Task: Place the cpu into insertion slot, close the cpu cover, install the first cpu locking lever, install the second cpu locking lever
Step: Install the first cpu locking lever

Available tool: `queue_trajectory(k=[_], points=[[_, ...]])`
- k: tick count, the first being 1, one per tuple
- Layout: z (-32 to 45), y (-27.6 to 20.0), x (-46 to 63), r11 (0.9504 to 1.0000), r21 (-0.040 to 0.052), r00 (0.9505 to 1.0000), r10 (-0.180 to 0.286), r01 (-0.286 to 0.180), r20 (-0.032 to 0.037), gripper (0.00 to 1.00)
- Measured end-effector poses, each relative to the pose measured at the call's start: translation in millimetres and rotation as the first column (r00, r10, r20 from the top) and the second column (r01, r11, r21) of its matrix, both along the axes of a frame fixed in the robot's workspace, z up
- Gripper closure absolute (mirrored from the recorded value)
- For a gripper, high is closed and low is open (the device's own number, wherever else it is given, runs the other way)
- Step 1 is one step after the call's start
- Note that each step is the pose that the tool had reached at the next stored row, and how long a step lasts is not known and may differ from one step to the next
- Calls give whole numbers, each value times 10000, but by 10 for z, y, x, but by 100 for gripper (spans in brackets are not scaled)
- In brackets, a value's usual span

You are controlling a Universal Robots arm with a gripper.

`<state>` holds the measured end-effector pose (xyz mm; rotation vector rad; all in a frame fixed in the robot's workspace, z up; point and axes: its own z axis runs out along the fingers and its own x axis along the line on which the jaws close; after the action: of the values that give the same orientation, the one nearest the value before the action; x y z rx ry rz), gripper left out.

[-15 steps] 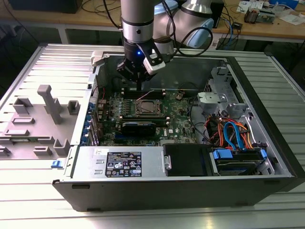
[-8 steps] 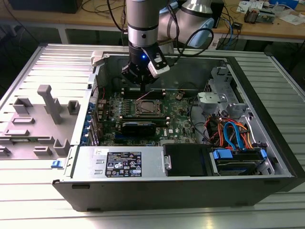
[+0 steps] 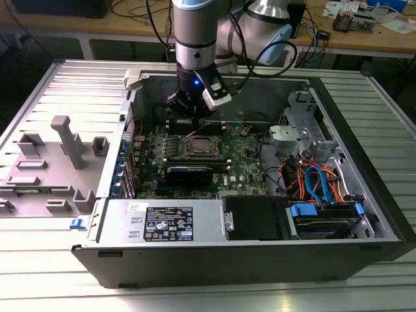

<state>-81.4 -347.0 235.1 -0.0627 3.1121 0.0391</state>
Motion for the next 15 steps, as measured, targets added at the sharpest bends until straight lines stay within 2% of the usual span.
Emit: queue_trajectory(k=[11,15], points=[[-5,0,2,10000,1,10000,-1,1,1,89],[-31,4,33,10000,1,10000,0,0,0,89]])
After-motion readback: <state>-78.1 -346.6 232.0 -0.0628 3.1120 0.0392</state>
